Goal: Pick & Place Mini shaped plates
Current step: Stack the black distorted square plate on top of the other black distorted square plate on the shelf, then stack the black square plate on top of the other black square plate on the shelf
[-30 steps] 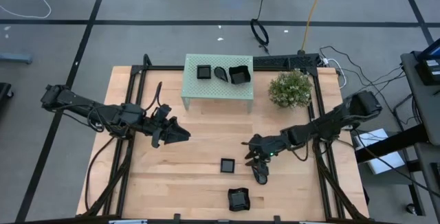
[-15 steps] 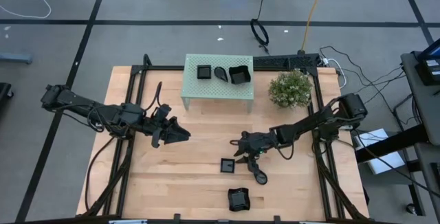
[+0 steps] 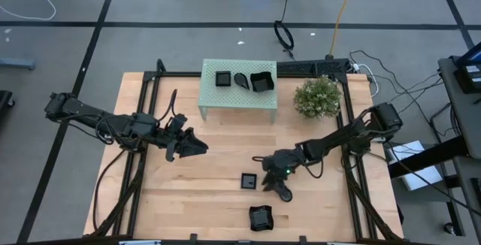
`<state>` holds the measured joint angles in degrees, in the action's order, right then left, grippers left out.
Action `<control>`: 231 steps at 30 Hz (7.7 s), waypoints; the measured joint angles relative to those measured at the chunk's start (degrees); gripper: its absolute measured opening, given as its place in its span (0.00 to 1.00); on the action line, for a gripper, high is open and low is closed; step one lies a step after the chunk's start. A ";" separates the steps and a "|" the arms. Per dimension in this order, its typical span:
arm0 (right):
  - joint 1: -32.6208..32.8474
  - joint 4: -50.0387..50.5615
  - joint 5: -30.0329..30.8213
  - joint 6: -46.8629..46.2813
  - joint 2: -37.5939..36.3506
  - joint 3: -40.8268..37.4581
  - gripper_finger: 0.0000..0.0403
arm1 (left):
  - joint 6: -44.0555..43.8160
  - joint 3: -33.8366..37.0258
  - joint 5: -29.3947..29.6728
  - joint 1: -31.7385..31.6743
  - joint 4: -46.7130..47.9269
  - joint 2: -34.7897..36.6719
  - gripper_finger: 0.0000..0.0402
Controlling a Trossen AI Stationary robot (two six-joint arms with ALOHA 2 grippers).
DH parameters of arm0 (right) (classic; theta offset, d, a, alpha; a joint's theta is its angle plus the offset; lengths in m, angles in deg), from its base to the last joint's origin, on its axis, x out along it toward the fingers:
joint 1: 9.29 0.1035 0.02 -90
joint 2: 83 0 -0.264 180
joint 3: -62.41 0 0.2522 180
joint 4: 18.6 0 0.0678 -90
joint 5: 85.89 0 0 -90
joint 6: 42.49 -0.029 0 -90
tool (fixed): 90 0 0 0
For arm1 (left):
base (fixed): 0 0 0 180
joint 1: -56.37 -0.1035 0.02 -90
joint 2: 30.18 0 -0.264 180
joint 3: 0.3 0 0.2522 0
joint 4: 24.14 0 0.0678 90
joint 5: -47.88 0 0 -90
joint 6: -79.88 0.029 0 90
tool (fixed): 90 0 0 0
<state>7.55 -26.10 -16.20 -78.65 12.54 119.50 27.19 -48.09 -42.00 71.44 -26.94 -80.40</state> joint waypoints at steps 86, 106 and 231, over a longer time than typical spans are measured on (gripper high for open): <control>-33.18 10.86 25.17 20.75 -28.68 7.85 0.00 | -0.04 0.00 4.90 -0.02 0.05 -0.02 0.41; -42.76 16.18 32.49 -1.59 -20.54 11.04 0.00 | 0.00 0.00 16.55 -0.15 -0.53 -0.01 0.41; -11.85 54.68 30.69 24.88 -55.72 10.99 0.26 | 30.87 -33.77 5.50 1.99 14.11 -62.33 0.01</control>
<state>-4.30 28.58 14.49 -53.78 -43.18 130.49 58.06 -81.85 -36.50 73.44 -12.83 -142.72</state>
